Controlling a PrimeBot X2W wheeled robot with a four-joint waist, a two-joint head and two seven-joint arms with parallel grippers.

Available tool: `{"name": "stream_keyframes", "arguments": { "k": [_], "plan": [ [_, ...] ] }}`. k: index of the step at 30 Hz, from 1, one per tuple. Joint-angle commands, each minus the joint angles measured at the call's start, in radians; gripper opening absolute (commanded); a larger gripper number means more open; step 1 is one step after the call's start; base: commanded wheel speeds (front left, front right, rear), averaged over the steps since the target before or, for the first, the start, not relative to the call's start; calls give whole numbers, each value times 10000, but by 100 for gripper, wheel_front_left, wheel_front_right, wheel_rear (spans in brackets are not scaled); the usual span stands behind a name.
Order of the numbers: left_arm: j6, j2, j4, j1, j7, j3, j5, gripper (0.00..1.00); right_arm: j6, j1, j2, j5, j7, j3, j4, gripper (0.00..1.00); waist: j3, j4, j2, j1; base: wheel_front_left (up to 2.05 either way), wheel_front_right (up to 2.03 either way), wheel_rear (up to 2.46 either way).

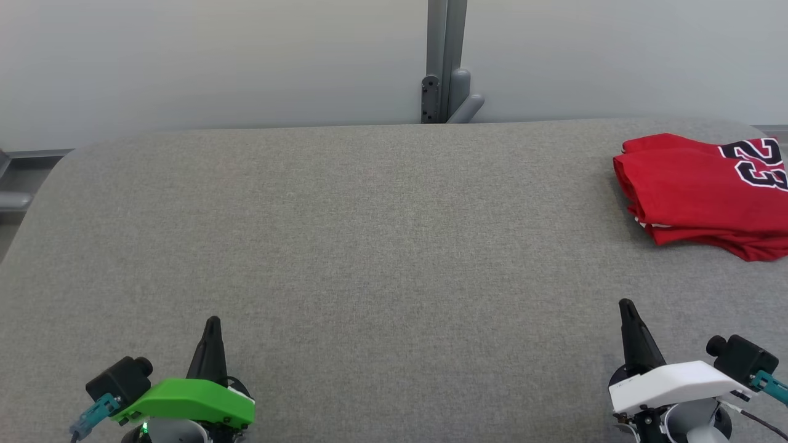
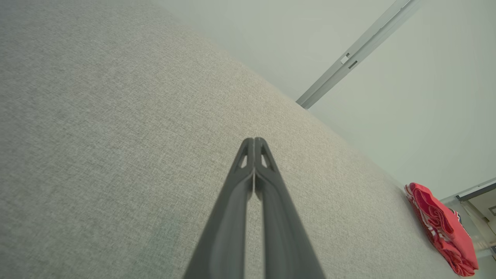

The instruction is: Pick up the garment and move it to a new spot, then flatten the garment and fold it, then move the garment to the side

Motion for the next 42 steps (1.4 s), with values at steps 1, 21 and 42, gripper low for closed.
{"name": "stream_keyframes", "arguments": {
  "k": [1,21,42],
  "plan": [
    [-66,24,-97,-353,90,95,-403,0,-2,-295,-74,372,89,-91,-165,0,2,-8,3,0,0,0,0],
    [-243,29,13,-790,825,454,-2737,0,-1,-459,-110,2707,655,-482,-183,0,25,-110,6,0,0,0,0],
    [-414,36,121,-1194,1529,795,-4936,0,-2,-612,-129,4904,1210,-872,-189,0,52,-229,9,0,0,0,0]
  ]
}}
